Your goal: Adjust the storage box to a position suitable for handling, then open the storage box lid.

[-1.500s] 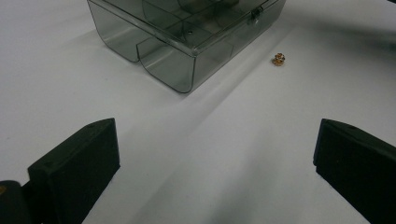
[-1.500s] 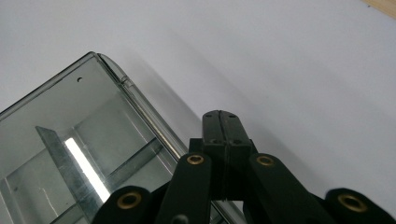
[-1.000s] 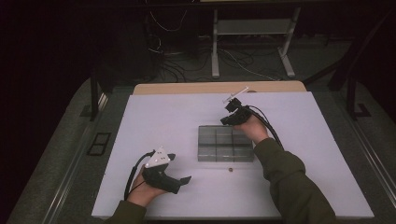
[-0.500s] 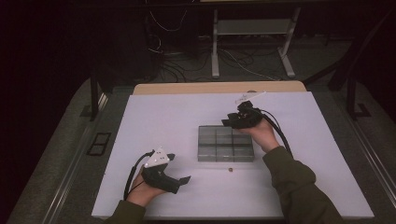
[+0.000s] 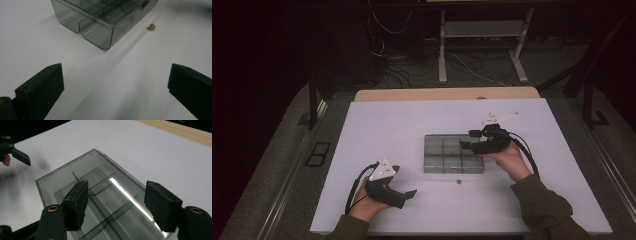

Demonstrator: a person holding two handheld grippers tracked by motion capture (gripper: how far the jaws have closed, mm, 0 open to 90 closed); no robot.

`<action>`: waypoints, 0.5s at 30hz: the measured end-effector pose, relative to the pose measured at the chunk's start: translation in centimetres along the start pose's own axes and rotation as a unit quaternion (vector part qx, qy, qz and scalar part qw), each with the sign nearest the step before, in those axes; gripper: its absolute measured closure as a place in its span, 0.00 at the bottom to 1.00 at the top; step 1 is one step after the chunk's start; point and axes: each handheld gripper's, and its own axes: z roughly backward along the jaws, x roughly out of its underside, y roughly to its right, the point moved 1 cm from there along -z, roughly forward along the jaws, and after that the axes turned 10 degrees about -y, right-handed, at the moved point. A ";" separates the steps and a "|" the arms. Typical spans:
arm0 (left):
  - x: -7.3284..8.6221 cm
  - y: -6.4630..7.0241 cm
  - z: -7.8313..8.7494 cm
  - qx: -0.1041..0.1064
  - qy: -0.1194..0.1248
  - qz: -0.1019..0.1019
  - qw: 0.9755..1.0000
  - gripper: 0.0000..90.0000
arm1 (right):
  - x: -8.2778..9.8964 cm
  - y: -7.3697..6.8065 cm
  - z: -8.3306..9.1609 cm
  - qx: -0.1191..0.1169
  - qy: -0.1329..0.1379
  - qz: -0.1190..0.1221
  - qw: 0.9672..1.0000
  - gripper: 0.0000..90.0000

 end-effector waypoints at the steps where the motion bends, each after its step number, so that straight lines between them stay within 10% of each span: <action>1: 0.0 0.0 0.0 0.000 0.001 0.000 1.000 0.00 | 0.2 -0.1 0.2 -0.005 0.004 -0.002 1.000 0.38; 15: 0.0 -0.1 0.1 0.004 0.003 -0.002 1.000 0.00 | 2.6 -2.8 2.0 -0.035 0.017 0.018 0.999 0.35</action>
